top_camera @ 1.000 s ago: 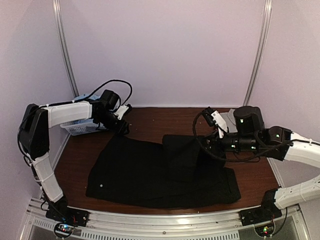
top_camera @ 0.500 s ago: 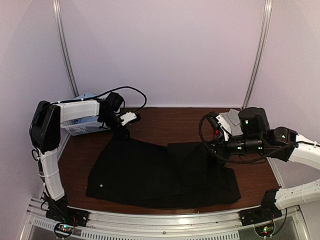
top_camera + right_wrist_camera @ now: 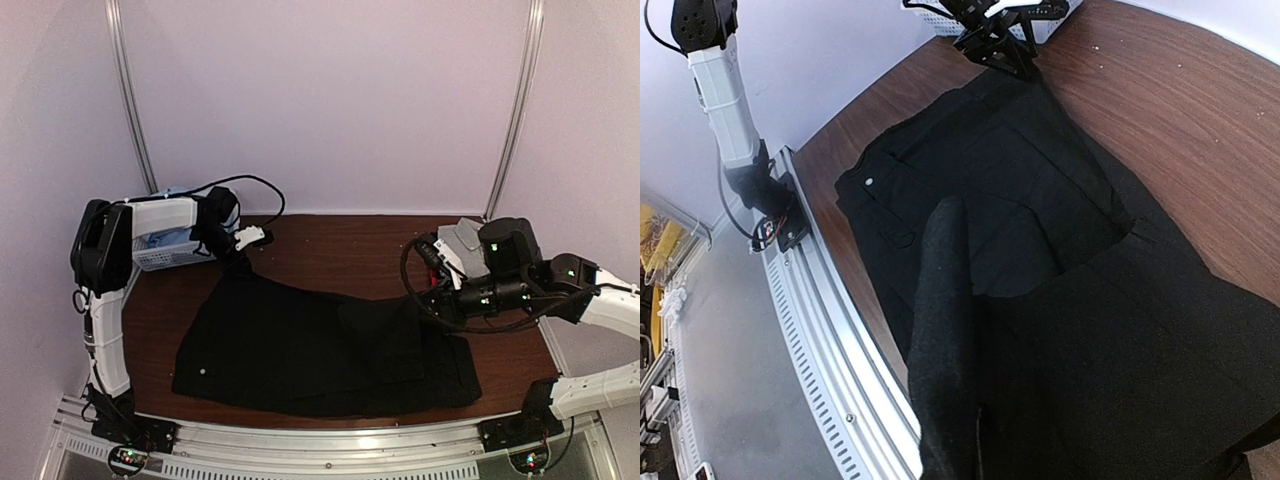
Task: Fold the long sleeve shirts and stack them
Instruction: Pick up the shirt from the center of the board.
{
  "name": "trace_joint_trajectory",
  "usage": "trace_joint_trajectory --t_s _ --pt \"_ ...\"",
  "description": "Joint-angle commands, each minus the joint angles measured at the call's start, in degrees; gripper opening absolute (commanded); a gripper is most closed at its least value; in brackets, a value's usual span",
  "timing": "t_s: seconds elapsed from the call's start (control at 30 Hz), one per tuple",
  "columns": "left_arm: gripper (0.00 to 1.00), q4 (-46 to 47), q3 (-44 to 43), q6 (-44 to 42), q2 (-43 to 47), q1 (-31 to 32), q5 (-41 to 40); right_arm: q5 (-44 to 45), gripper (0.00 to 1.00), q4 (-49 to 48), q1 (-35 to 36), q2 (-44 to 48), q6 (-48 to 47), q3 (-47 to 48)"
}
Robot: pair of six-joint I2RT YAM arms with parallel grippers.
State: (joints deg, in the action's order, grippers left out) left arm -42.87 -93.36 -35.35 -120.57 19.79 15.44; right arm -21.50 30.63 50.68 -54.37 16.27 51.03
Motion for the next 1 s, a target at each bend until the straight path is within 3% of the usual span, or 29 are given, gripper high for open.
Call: trace_joint_trajectory --t_s 0.0,0.47,0.77,0.97 --pt "0.53 -1.98 -2.81 -2.39 -1.6 -0.96 5.12 -2.7 0.0 1.07 -0.54 1.44 0.1 1.18" --pt "0.51 -8.27 -7.68 -5.34 -7.48 -1.16 11.51 -4.34 0.0 3.92 -1.89 3.34 0.16 2.48" --pt "0.3 -8.81 -8.05 -3.84 -4.97 -1.11 11.52 -3.64 0.0 5.1 -2.61 4.08 -0.1 2.5" --pt "0.08 -7.91 -7.39 -2.6 -2.2 -0.92 10.77 -3.98 0.0 4.96 -2.91 4.1 -0.28 2.36"
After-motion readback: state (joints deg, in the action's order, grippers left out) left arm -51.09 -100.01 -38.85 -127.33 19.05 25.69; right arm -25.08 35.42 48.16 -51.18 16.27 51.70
